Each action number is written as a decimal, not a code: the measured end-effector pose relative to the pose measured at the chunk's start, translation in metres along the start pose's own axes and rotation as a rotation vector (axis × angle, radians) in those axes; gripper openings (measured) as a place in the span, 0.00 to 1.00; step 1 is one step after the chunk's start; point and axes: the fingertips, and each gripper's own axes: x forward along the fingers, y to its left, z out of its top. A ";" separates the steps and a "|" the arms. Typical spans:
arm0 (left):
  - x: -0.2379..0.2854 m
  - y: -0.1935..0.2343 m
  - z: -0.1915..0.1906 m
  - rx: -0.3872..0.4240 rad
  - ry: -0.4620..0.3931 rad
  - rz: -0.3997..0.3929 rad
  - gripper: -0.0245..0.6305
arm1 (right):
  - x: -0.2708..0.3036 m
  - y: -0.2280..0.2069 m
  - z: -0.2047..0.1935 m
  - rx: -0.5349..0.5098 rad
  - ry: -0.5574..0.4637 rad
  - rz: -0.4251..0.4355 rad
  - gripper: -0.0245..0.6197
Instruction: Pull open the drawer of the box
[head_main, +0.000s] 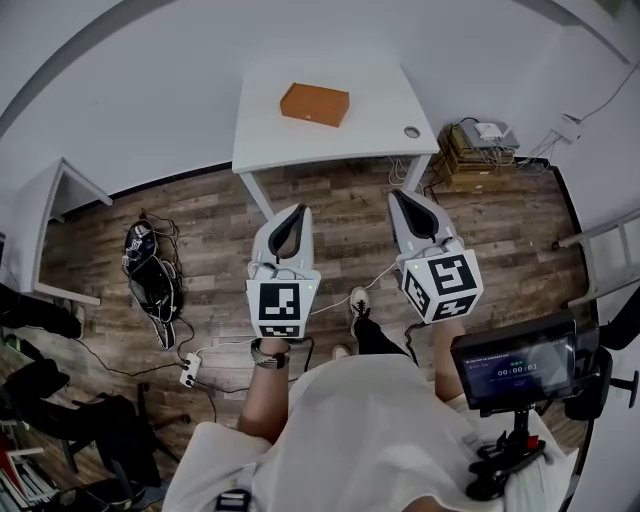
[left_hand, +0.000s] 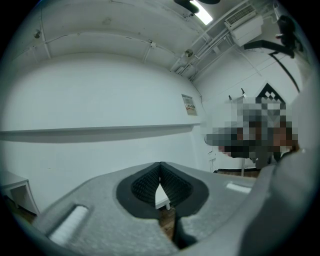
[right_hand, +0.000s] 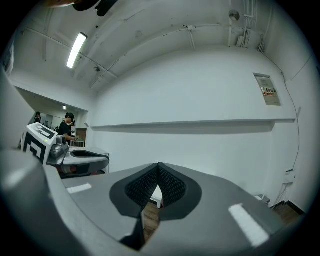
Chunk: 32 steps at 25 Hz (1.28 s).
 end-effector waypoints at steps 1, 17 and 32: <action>0.003 0.001 -0.001 0.001 0.002 -0.001 0.05 | 0.003 -0.002 0.000 0.004 -0.001 0.001 0.04; 0.083 0.036 -0.007 0.003 0.013 0.011 0.05 | 0.084 -0.040 0.000 0.008 0.006 0.026 0.04; 0.184 0.053 -0.017 -0.025 0.058 0.060 0.05 | 0.174 -0.103 -0.006 0.004 0.049 0.099 0.04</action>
